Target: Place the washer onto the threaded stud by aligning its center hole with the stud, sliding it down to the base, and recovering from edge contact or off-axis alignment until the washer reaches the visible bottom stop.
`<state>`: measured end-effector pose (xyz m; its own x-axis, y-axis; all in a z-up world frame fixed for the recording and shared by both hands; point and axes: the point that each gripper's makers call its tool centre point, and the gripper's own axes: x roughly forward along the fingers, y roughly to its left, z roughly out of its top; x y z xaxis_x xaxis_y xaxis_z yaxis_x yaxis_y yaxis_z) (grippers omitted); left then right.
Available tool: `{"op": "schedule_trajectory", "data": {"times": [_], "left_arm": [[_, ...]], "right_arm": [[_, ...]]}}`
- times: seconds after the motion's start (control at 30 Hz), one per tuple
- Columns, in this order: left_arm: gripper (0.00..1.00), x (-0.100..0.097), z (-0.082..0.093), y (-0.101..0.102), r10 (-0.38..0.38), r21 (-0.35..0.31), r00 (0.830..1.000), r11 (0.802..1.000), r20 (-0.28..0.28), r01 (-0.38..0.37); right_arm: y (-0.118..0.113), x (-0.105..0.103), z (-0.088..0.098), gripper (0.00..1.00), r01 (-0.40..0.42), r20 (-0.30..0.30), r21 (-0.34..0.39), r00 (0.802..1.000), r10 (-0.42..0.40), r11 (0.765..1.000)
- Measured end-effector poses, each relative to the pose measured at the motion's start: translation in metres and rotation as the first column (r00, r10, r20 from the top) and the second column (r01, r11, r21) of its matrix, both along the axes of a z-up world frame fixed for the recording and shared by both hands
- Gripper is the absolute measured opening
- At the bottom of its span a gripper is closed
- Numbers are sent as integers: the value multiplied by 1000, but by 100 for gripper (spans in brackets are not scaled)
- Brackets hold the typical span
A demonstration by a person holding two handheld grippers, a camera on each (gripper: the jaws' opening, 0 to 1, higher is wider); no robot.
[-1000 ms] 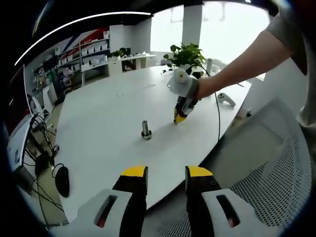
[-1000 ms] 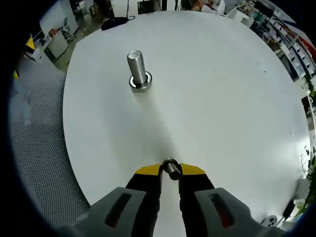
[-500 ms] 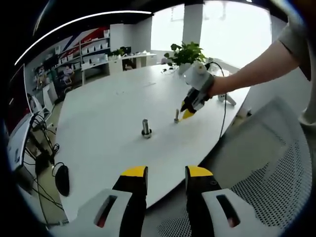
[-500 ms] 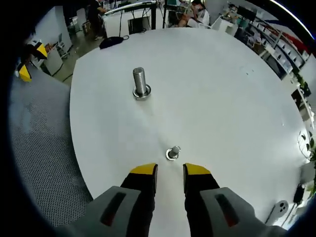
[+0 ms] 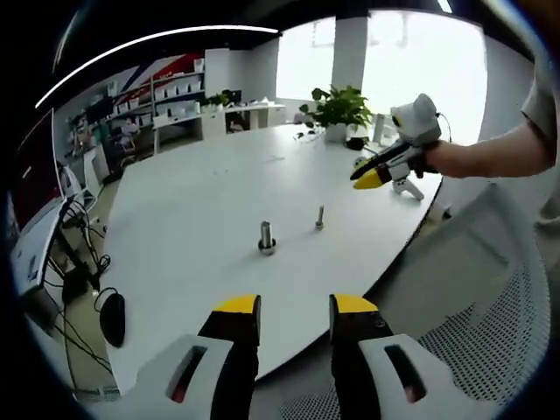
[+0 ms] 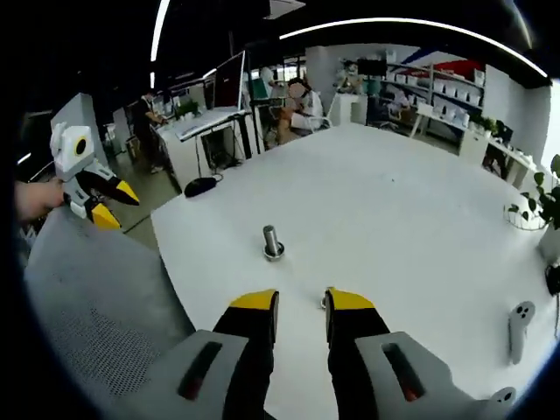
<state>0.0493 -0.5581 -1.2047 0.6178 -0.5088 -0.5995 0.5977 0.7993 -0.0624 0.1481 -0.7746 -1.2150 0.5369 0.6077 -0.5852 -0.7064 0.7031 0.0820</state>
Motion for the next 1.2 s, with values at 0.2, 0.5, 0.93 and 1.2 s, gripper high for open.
{"op": "schedule_trajectory", "data": {"times": [0.2, 0.5, 0.93, 1.2], "left_arm": [[29, 2, 8, 2, 24, -19, 999, 1000, 41, -23], [29, 10, 24, 7, 76, -84, 992, 994, 105, -67], [29, 12, 28, 7, 99, -79, 987, 993, 126, -89], [29, 15, 30, 11, 125, -82, 984, 990, 129, -115]], "right_arm": [[-3, -32, 17, 26, 27, -7, 58, 1000, -27, 998], [-10, -64, 33, 29, 64, -37, 121, 997, -60, 991], [-10, -75, 24, 29, 67, 41, 53, 997, -70, 996], [-11, -76, 18, 30, 71, 22, 49, 997, -72, 996]]}}
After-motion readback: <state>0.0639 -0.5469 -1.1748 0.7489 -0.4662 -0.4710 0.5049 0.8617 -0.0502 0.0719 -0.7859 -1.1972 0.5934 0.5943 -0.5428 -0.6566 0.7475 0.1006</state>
